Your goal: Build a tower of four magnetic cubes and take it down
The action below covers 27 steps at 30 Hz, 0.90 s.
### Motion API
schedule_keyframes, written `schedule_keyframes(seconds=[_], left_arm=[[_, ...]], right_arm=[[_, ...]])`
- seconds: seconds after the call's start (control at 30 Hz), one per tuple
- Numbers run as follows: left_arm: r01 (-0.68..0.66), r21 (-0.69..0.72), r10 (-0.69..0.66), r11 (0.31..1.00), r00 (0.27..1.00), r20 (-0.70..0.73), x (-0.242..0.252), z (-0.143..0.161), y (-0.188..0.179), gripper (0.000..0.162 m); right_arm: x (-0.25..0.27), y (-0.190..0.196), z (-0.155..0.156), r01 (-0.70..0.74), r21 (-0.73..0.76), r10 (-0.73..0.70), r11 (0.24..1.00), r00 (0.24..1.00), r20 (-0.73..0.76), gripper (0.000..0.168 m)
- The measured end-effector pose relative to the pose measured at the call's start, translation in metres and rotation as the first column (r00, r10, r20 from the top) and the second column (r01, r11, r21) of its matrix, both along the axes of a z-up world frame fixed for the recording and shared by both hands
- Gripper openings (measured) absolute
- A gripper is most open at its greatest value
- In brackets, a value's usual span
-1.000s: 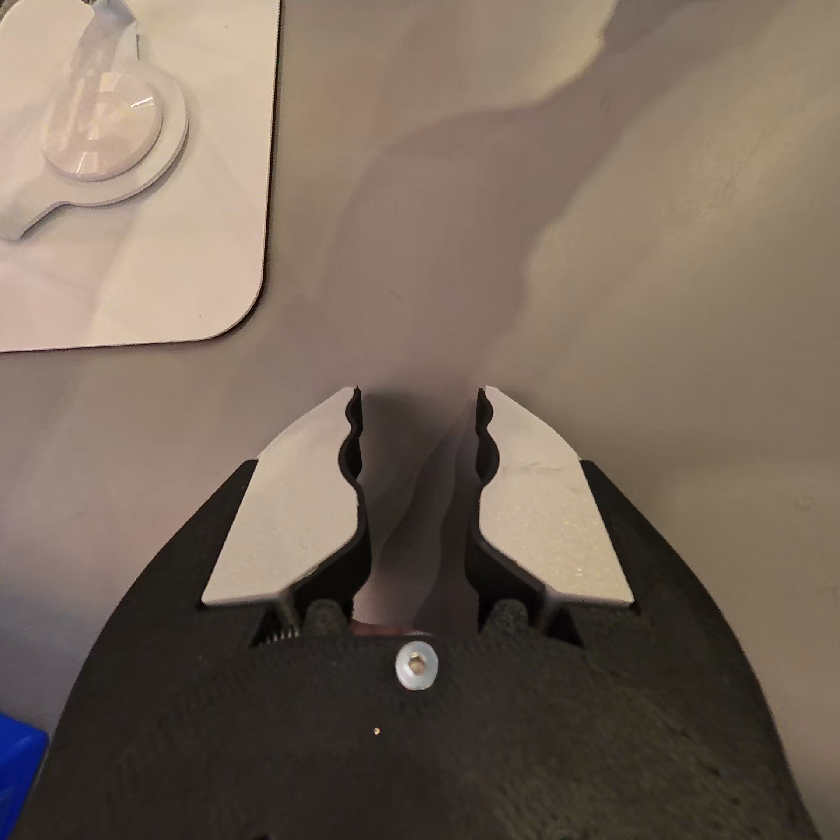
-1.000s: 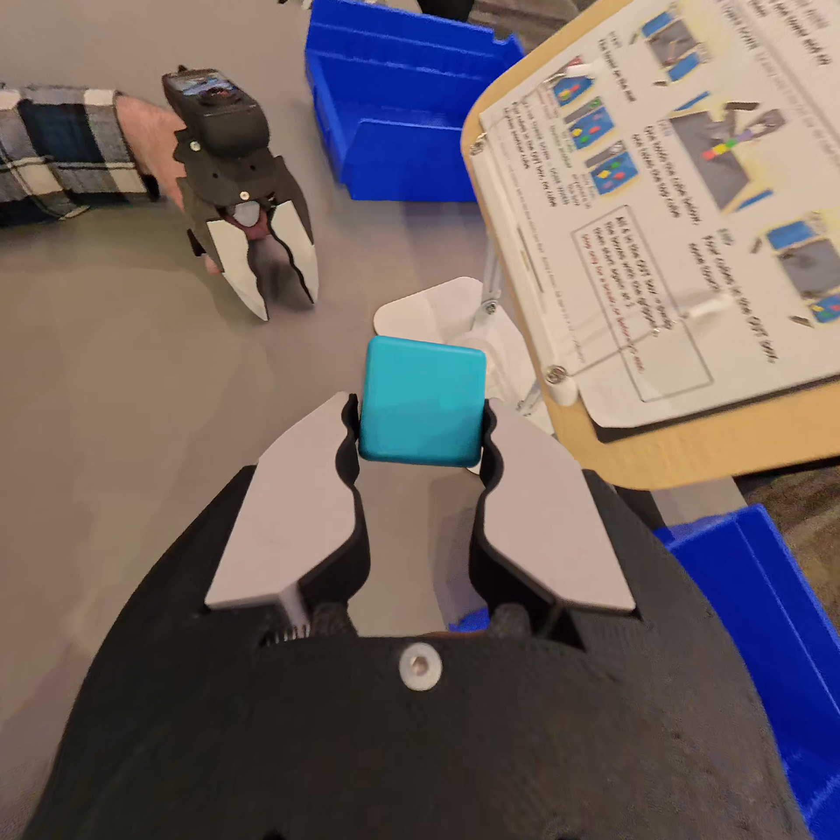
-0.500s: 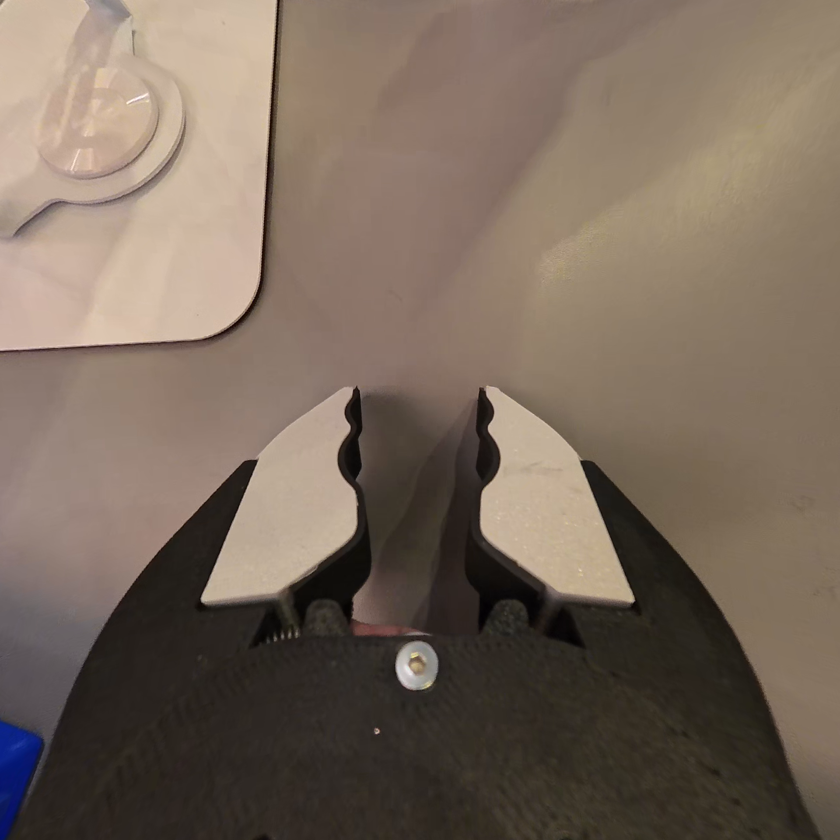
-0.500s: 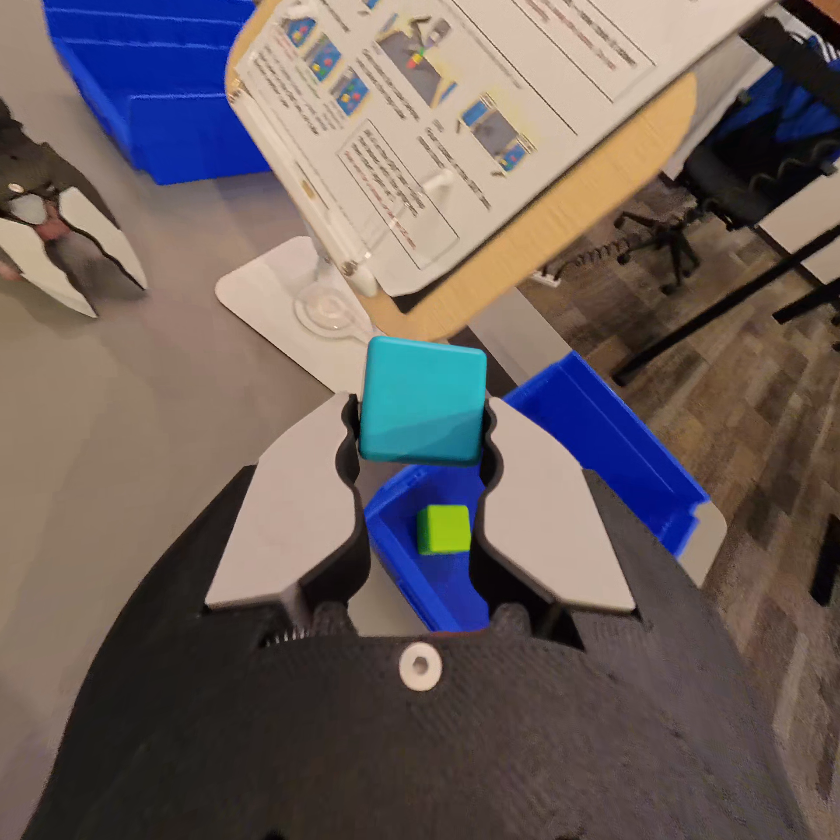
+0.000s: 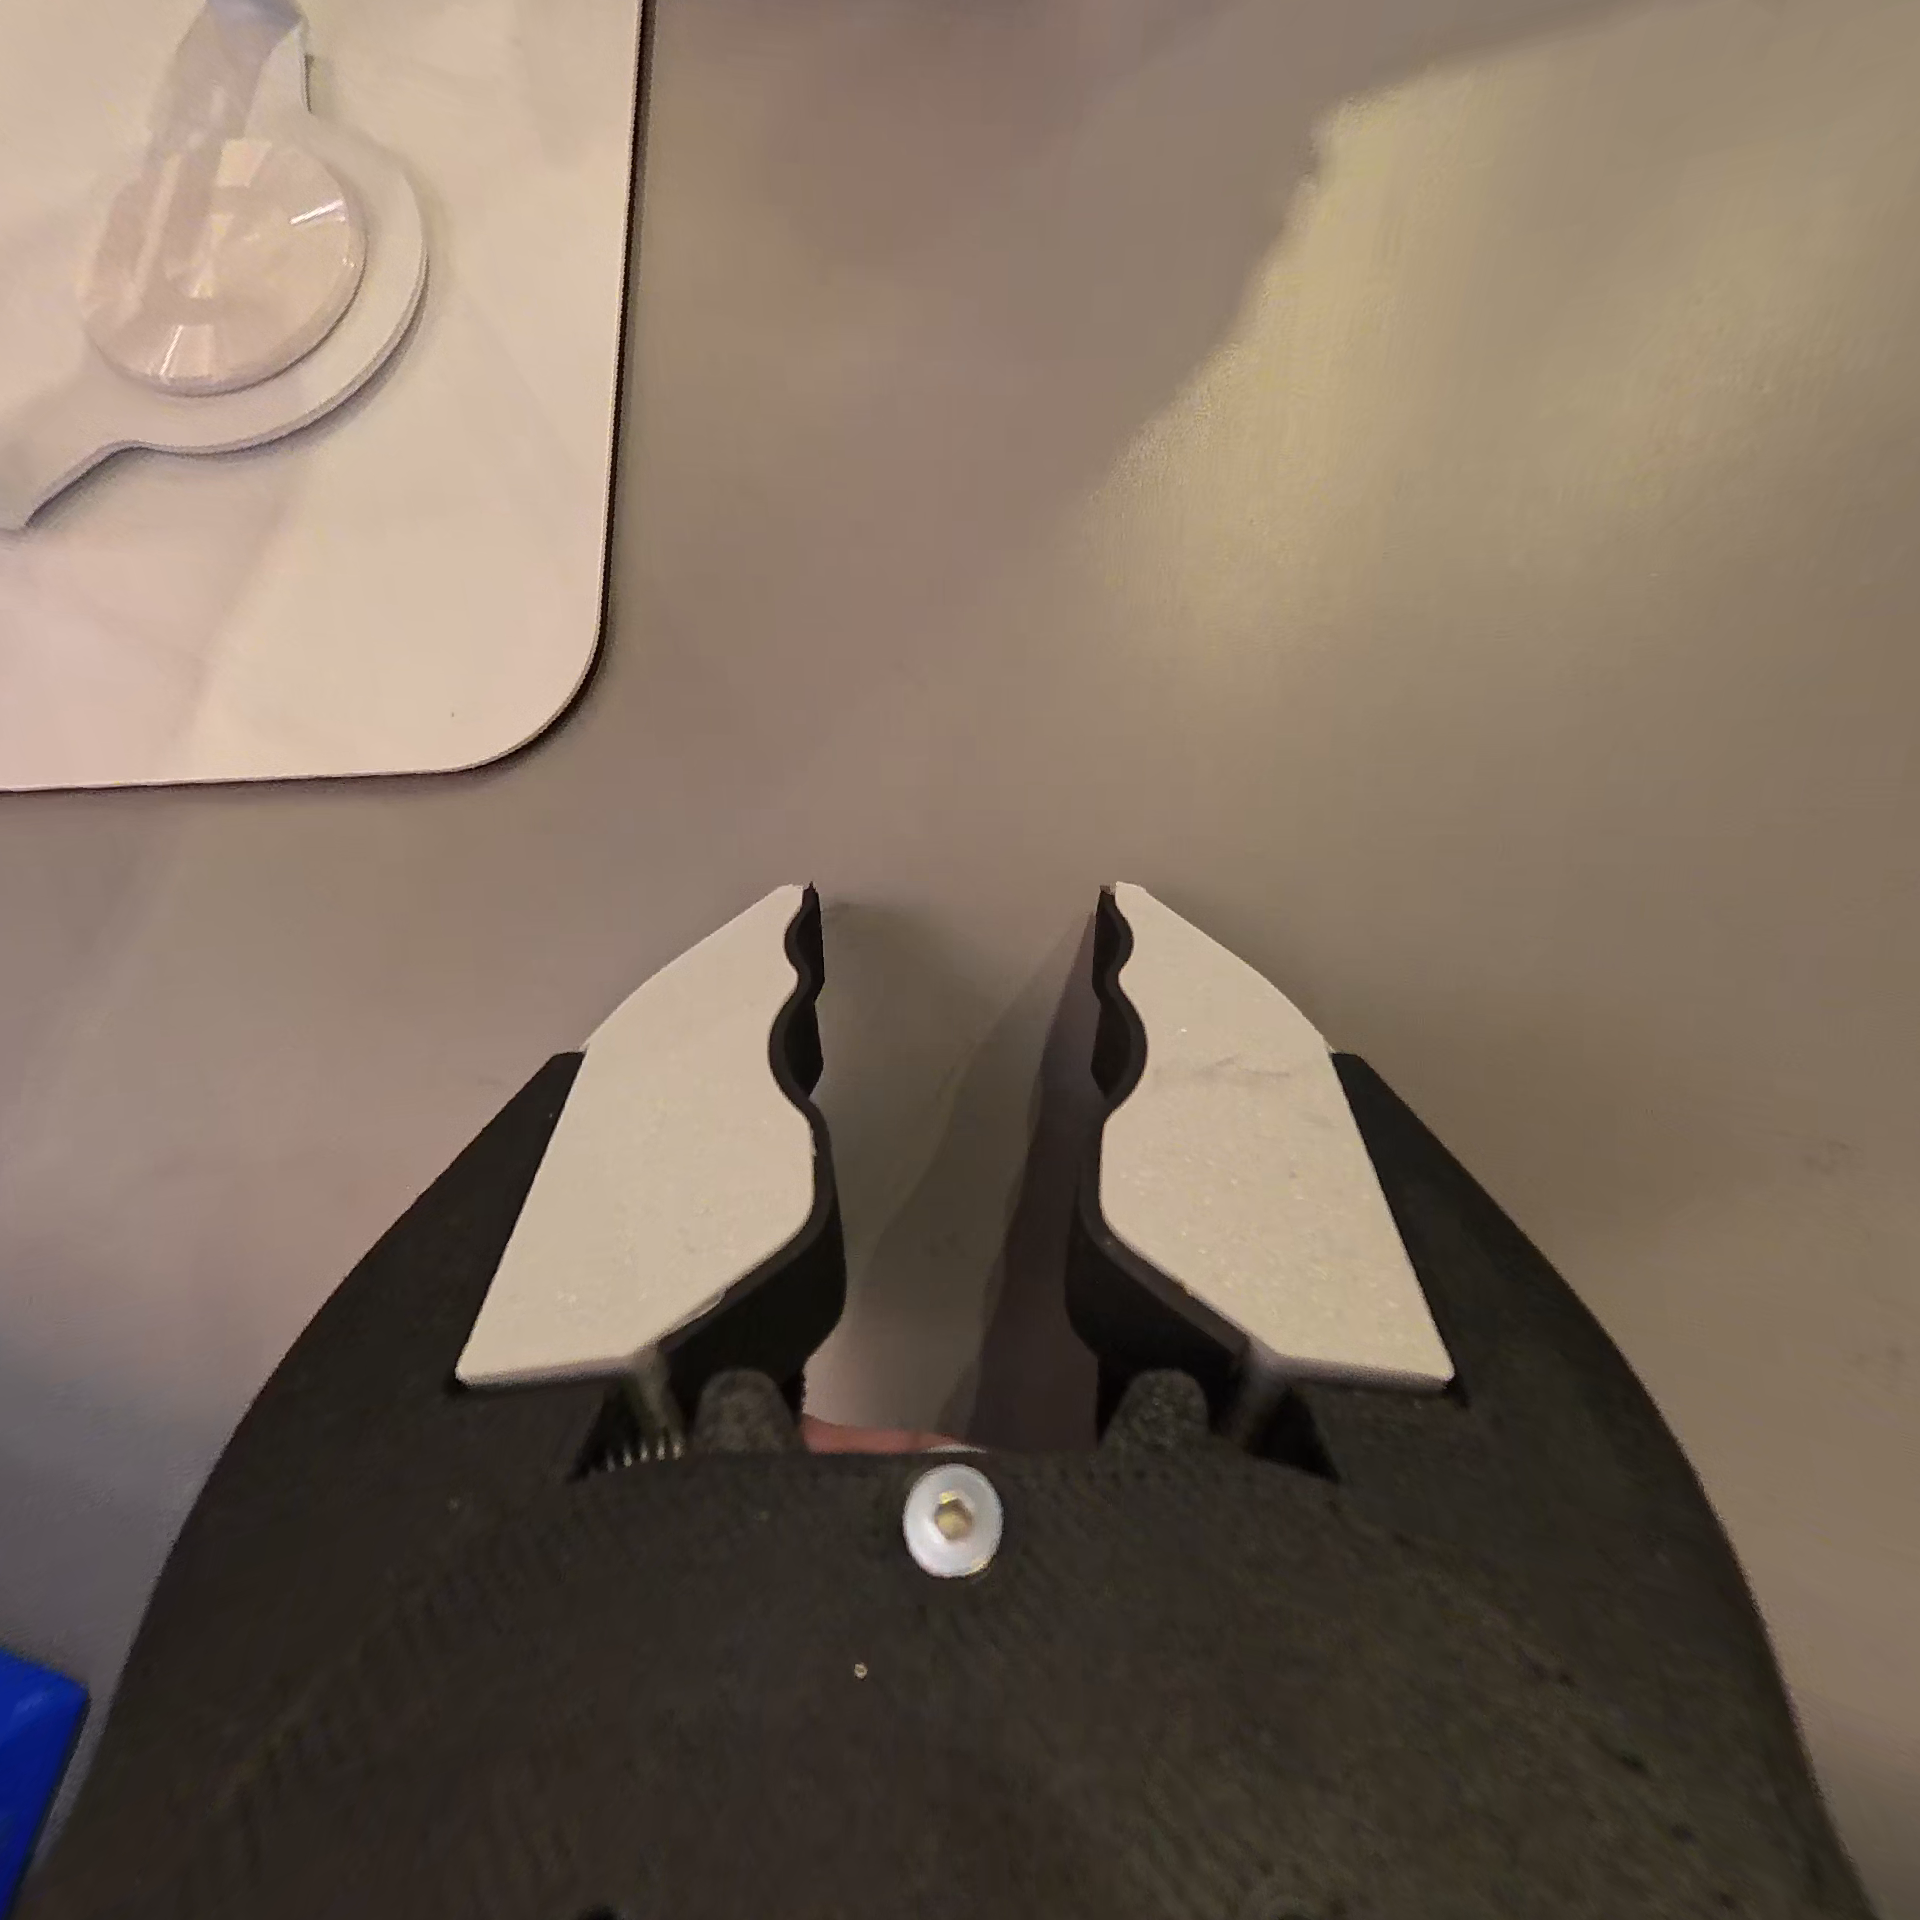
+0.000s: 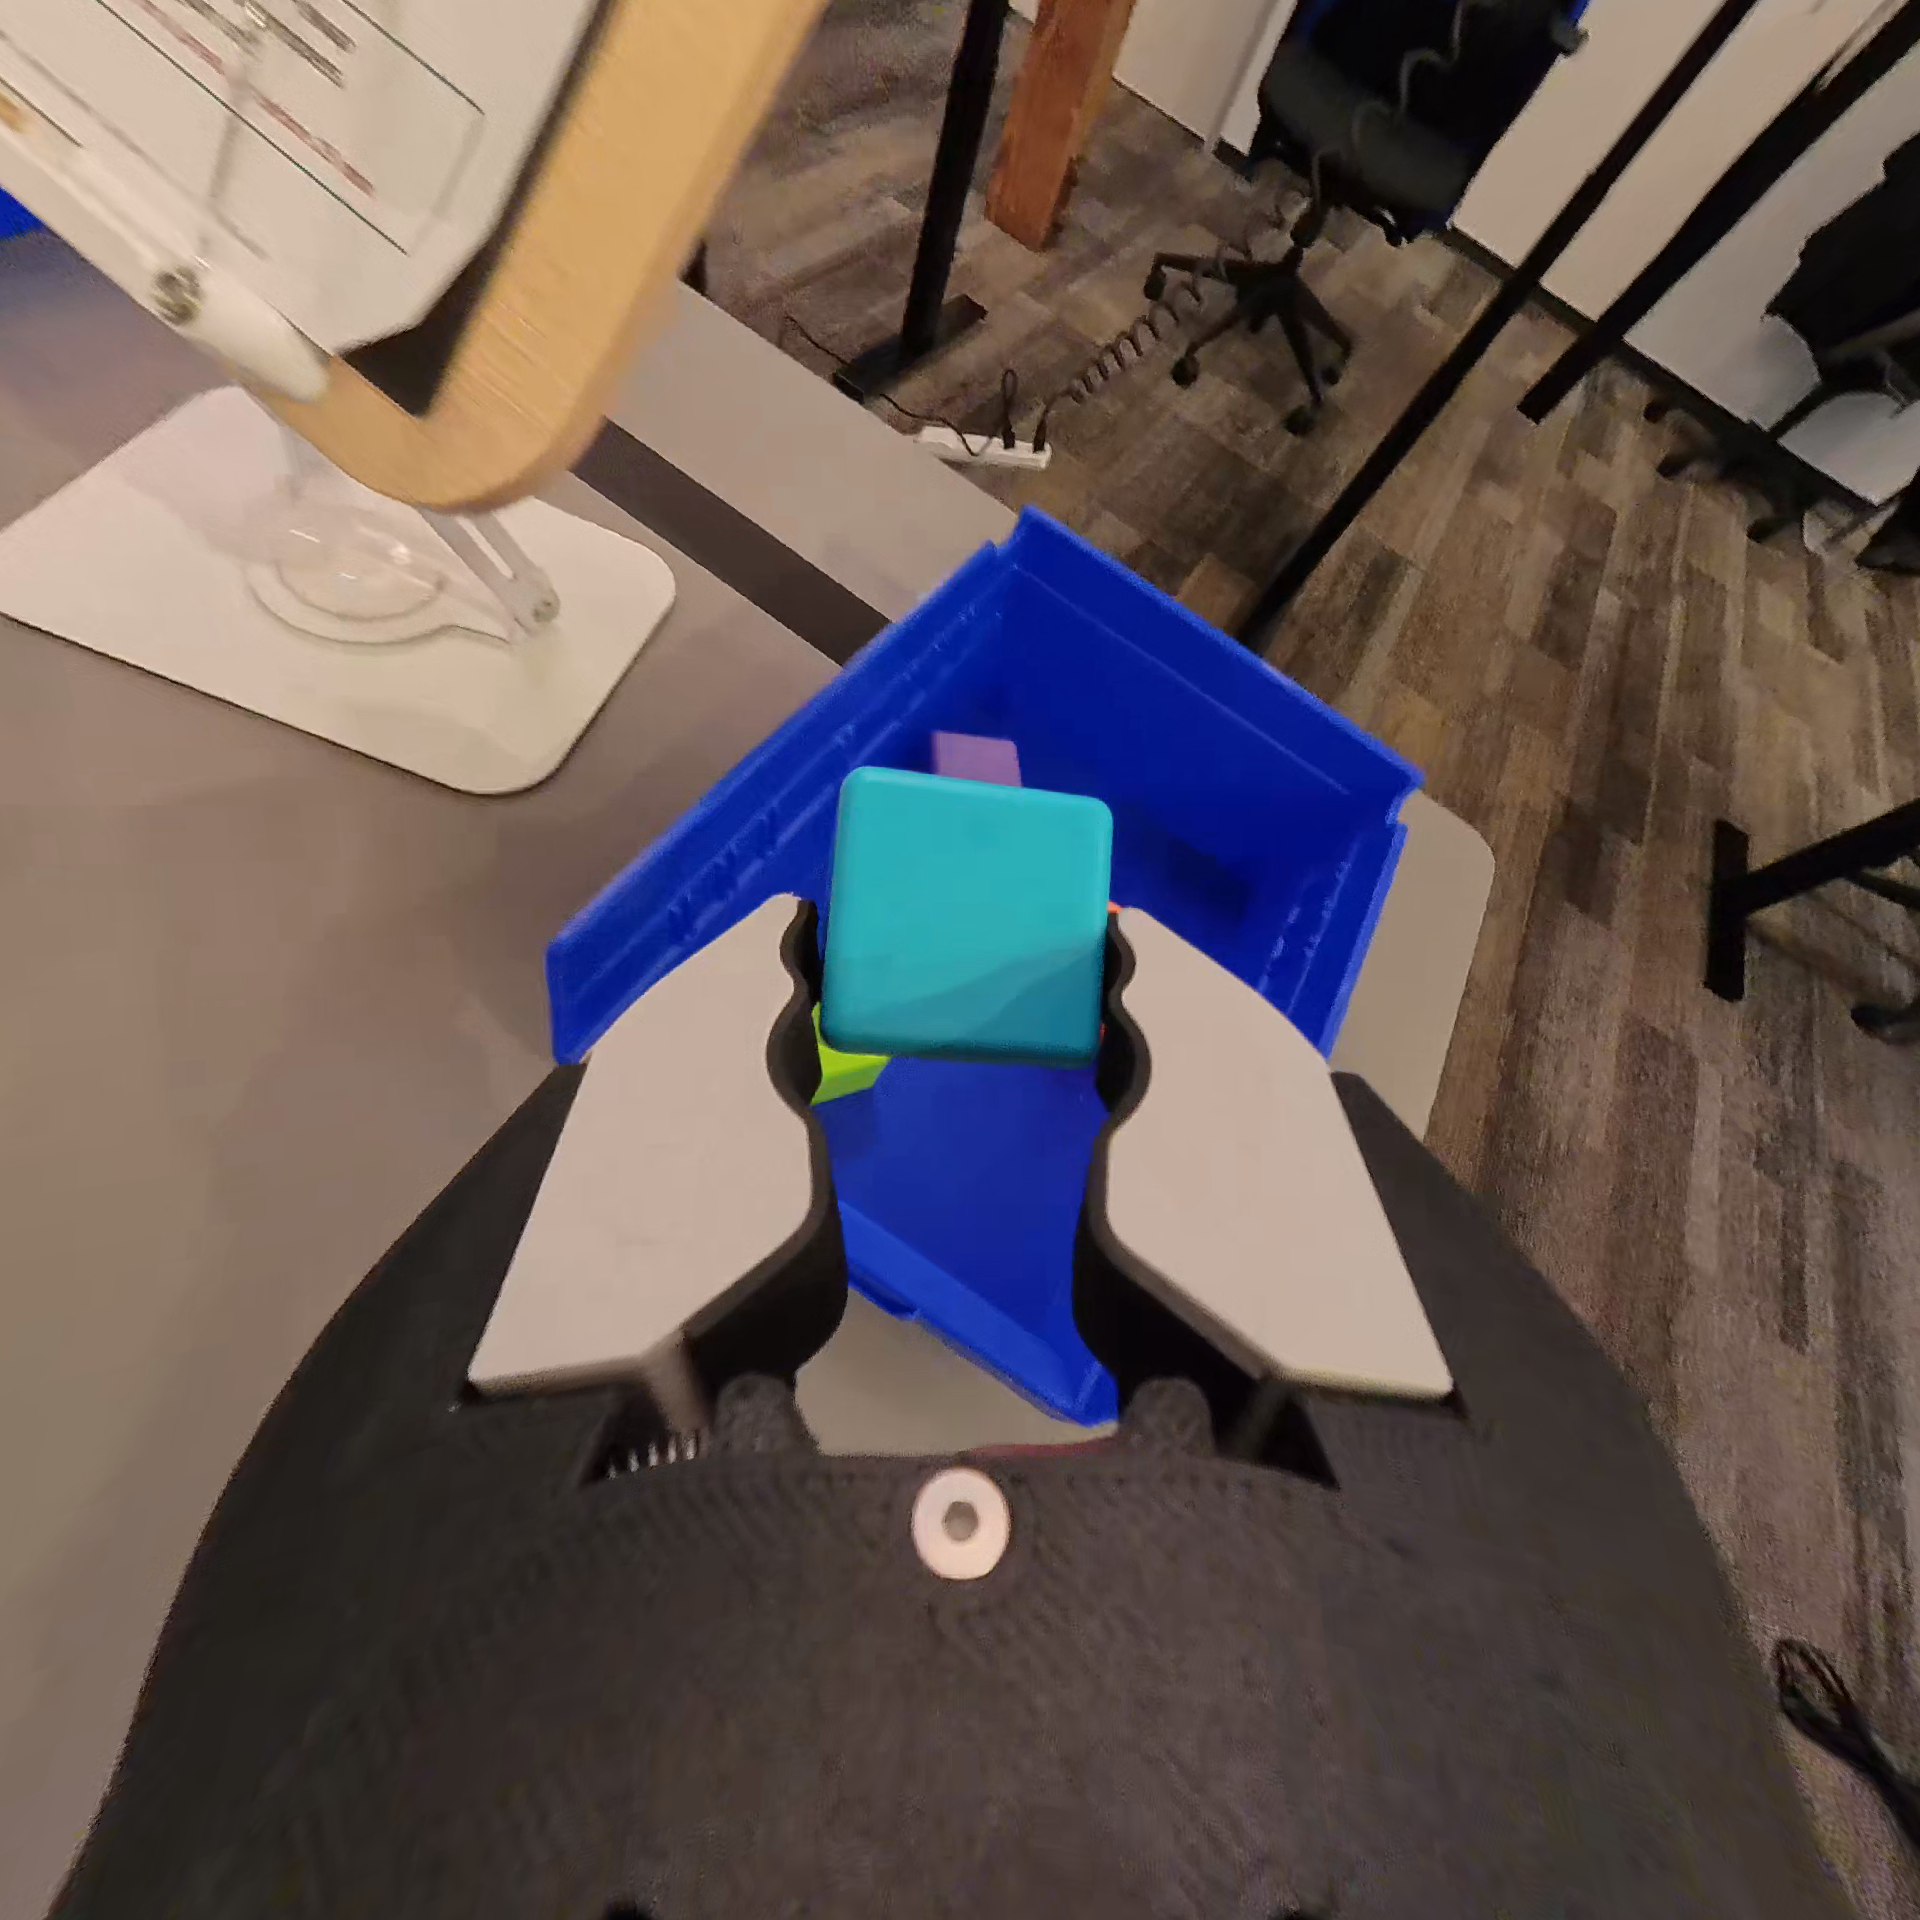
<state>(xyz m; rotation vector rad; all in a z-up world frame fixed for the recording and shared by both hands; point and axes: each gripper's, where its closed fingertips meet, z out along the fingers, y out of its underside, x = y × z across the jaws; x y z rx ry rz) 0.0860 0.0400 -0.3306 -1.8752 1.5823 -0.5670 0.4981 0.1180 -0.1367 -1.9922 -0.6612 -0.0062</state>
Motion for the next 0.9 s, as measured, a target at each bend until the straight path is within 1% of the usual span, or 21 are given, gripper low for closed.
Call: schedule_keyframes(seconds=[0.13, 0.33, 0.73, 0.9], left_arm=[[-0.003, -0.002, 0.003, 1.0, 1.0, 0.0, 0.0, 0.0, 0.0, 0.05], [-0.005, -0.002, 0.005, 1.0, 1.0, 0.0, 0.0, 0.0, 0.001, 0.05], [-0.005, -0.001, 0.005, 1.0, 1.0, 0.0, 0.0, 0.0, 0.0, 0.05], [-0.004, -0.001, 0.004, 1.0, 1.0, 0.0, 0.0, 0.0, 0.0, 0.05]], right_arm=[[0.023, 0.002, -0.018, 0.075, -0.017, -0.075, 0.997, 0.997, -0.005, 0.052], [0.046, 0.005, -0.035, 0.154, -0.046, -0.154, 0.987, 0.988, 0.005, 0.052], [0.059, 0.005, -0.061, 0.204, -0.091, -0.203, 0.975, 0.979, 0.014, 0.052], [0.062, 0.005, -0.075, 0.214, -0.143, -0.213, 0.966, 0.977, 0.023, 0.052]])
